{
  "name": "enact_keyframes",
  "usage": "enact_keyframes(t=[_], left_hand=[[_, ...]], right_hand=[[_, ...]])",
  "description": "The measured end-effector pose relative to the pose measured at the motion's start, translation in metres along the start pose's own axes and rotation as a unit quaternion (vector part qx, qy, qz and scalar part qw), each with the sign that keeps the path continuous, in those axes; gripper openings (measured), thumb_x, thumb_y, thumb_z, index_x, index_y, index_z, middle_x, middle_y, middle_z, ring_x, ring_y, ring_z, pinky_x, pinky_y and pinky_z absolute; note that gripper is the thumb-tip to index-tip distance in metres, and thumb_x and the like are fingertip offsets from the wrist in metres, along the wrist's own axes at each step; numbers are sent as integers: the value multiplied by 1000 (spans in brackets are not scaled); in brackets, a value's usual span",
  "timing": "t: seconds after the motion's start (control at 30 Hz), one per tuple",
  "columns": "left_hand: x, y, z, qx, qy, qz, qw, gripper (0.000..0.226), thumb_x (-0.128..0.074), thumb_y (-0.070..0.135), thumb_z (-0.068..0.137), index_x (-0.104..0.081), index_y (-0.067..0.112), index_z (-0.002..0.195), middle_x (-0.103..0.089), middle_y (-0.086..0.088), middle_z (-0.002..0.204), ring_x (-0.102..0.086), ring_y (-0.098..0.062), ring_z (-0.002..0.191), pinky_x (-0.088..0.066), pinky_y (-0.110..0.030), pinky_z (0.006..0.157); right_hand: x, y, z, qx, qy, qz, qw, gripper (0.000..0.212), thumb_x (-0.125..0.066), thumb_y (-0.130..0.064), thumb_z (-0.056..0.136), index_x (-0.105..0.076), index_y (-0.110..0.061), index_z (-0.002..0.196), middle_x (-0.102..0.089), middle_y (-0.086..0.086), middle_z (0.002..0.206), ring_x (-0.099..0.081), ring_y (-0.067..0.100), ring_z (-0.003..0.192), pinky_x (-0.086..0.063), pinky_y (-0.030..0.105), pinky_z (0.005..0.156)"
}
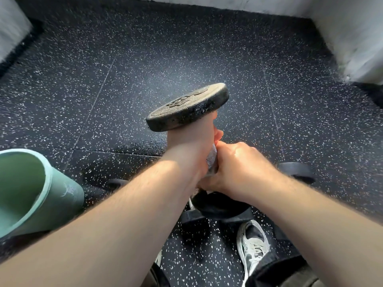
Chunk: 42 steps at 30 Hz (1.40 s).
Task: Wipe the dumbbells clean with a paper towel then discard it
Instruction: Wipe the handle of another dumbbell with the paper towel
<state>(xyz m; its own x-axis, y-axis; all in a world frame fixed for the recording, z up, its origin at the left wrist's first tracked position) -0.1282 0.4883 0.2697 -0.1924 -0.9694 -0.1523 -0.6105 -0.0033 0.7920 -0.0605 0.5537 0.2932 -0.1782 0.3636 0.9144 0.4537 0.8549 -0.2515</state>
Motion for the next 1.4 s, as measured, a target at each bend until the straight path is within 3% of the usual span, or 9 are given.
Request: enact_keyframes(t=[0.17,0.33,0.6,0.73,0.97,1.1,1.2,1.3,1.4], left_hand=[[-3,0,-1,6,-17,-7,1000,32,-69,17,88,-53,15,61,-46,6,37,-52,-8,36,-47,-26,59],[-7,1,-3,2,-40,-20,999,37,-69,12,88,-51,14,56,-44,4,38,-49,-13,40,-44,-22,51],[-8,6,-2,1,-50,13,999,39,-67,20,89,-47,17,55,-44,4,41,-49,-11,38,-41,-23,51],[-7,6,-2,-3,-45,6,999,40,-68,16,89,-48,16,54,-42,4,41,-46,-14,43,-46,-23,51],[-4,-2,1,14,-39,4,999,56,-72,20,83,-51,15,31,-46,3,43,-46,-19,52,-43,-30,64],[-11,-6,-2,32,-68,-8,997,47,-70,13,85,-50,15,42,-43,0,43,-42,-18,45,-39,-25,54],[-14,-9,-5,54,-79,-11,995,39,-70,14,86,-49,14,53,-42,0,43,-42,-16,38,-39,-23,49],[-13,-8,-4,55,-67,-20,996,35,-71,13,86,-51,13,58,-43,0,42,-43,-15,38,-40,-24,50],[-13,-5,-2,45,-60,-25,997,35,-71,15,87,-52,14,58,-44,1,43,-46,-17,45,-50,-32,65]], right_hand=[[-3,0,1,48,-87,61,993,45,-76,-59,60,-61,-26,86,-70,-5,84,-68,17,81,-58,36,72],[8,13,3,64,-134,36,988,47,-87,-57,60,-48,-32,69,-59,-13,72,-54,4,66,-41,26,56],[21,31,8,52,-86,95,990,41,-89,-44,66,-60,-36,93,-67,-13,78,-61,2,69,-45,23,60],[11,21,5,91,-129,160,974,54,-81,-25,79,-54,-42,123,-74,-19,93,-70,-1,86,-58,33,85],[-11,9,-1,76,-219,247,941,69,-54,-8,73,-38,-37,135,-74,9,110,-71,33,91,-56,52,78],[-16,10,-3,52,-248,317,914,74,-53,-4,68,-40,-29,136,-64,26,119,-67,41,92,-56,52,76],[-23,13,0,39,-248,333,909,73,-51,-6,61,-43,-23,132,-60,29,122,-66,43,105,-52,60,91],[-23,18,5,39,-216,276,936,58,-60,-8,73,-47,-25,127,-68,16,110,-69,30,91,-60,40,81],[-18,12,8,67,-173,226,956,60,-58,0,92,-37,-15,147,-59,23,128,-53,19,94,-46,12,67]])
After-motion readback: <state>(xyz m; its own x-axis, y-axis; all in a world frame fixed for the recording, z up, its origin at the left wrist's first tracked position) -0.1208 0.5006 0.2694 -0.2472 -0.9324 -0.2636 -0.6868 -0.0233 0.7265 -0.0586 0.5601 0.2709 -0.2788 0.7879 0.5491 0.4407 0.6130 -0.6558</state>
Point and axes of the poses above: each hand's wrist, its own z-axis towards the middle knuckle, its own x-axis out of the back of the hand, y = z × x, the point moved 10 cm from there along z, towards the middle knuckle
